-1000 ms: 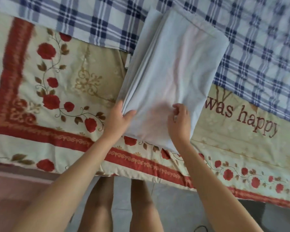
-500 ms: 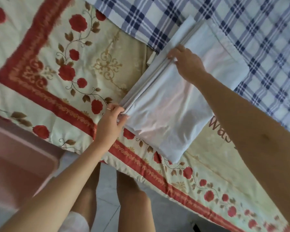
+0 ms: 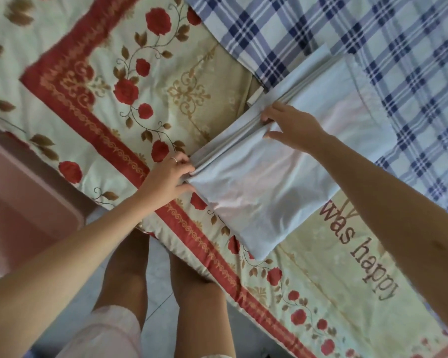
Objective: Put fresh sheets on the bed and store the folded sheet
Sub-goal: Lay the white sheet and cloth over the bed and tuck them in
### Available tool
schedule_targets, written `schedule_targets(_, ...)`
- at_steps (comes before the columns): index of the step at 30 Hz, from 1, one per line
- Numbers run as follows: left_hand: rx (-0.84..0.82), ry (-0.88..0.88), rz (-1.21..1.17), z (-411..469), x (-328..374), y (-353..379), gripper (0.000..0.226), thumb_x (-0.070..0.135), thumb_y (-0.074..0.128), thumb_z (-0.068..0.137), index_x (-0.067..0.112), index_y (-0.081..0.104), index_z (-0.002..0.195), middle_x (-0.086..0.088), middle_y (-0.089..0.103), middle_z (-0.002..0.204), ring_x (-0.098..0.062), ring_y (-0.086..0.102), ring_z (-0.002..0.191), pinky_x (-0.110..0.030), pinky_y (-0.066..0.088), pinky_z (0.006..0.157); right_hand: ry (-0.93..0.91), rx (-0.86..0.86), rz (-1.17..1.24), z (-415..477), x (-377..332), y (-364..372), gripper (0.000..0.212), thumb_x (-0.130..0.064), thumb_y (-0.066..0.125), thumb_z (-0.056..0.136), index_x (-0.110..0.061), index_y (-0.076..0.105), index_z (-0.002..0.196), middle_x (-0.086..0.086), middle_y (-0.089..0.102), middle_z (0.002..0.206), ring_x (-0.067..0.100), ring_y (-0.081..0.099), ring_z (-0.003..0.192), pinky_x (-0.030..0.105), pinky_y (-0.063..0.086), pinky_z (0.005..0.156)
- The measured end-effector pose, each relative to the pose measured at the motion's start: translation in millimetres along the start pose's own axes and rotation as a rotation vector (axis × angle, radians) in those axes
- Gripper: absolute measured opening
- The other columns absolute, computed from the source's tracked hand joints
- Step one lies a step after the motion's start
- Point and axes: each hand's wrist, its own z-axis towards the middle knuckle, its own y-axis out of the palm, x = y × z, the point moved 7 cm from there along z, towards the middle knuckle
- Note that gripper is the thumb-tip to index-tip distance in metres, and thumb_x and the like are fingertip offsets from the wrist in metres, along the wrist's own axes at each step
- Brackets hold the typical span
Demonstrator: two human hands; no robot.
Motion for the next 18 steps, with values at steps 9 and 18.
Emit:
schedule_targets(9,0.060,-0.123,-0.115,0,-9,5,0.048,0.056,0.054,0.081,0.008,0.062,0.079,-0.002,0.048,0.090,-0.015,0.044,0.089,-0.021,0.037,0.064,0.038,0.162,-0.036,0,15,-27,0.018,-0.026,0.055,0.093,-0.010,0.060,0.101,0.005,0.064,0.098,0.025,0.054,0.093,0.031,0.029,0.082)
schedule_targets(18,0.206,-0.346,0.216,16,8,20,0.048,0.041,0.042,0.094,0.006,0.069,0.074,-0.012,0.055,0.081,-0.030,0.050,0.079,-0.036,0.041,0.058,0.028,0.018,-0.407,19,40,-53,0.056,-0.043,0.020,0.085,-0.013,0.063,0.104,0.007,0.066,0.104,0.029,0.051,0.106,0.041,0.027,0.097)
